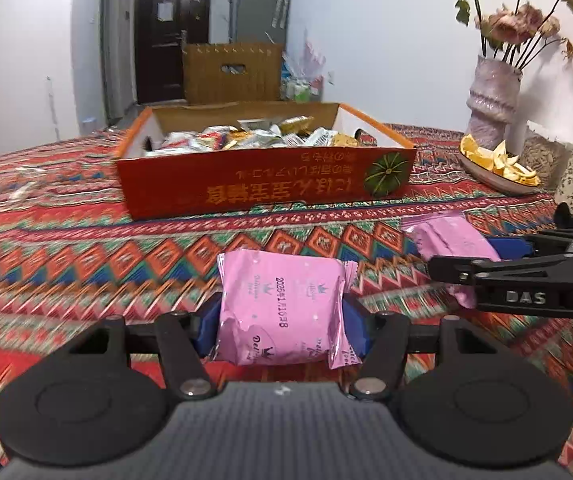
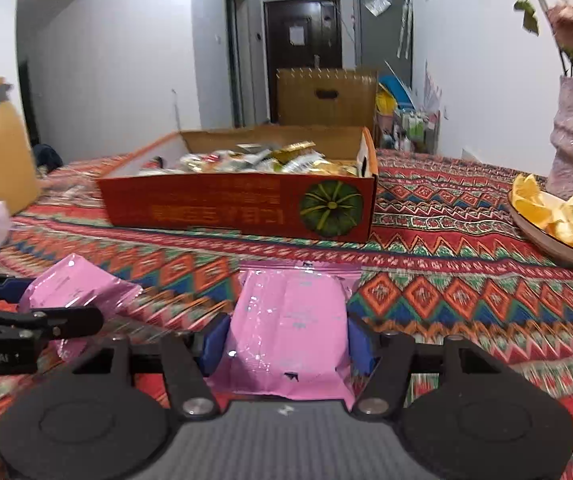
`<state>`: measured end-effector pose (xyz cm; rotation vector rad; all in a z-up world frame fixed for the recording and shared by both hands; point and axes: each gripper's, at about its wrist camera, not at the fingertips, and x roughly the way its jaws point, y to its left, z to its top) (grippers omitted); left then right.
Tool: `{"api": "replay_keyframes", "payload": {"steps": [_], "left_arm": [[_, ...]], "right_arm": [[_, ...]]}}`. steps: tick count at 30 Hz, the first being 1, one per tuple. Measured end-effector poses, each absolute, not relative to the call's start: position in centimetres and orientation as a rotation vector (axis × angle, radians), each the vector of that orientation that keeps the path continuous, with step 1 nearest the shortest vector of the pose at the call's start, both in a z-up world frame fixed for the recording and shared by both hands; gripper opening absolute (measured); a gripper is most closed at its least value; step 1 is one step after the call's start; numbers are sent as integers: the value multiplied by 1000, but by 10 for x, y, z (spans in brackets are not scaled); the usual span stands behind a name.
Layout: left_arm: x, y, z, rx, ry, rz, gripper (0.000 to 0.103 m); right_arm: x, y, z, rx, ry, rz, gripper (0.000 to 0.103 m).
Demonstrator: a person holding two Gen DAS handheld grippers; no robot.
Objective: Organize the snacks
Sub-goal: 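Grasp a pink packet with the left tool while the right tool grasps another pink packet, then carry both pink packets into the orange box and open both tools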
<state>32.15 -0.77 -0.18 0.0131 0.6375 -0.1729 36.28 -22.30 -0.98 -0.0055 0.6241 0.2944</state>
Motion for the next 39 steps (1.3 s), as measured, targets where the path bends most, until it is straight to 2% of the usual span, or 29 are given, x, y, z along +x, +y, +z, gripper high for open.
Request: {"api": "replay_keyframes", "payload": {"steps": [9, 20, 30, 39], "left_arm": [[208, 5, 34, -68, 550, -114, 62], [122, 8, 56, -104, 477, -105, 62], [117, 9, 58, -102, 461, -116, 62], [162, 16, 69, -101, 449, -128, 62]], "right_arm": [[250, -231, 19, 18, 549, 344, 61], [168, -239, 41, 28, 483, 373, 61], [162, -238, 46, 24, 466, 378, 61], [196, -229, 56, -2, 445, 374, 61]]}}
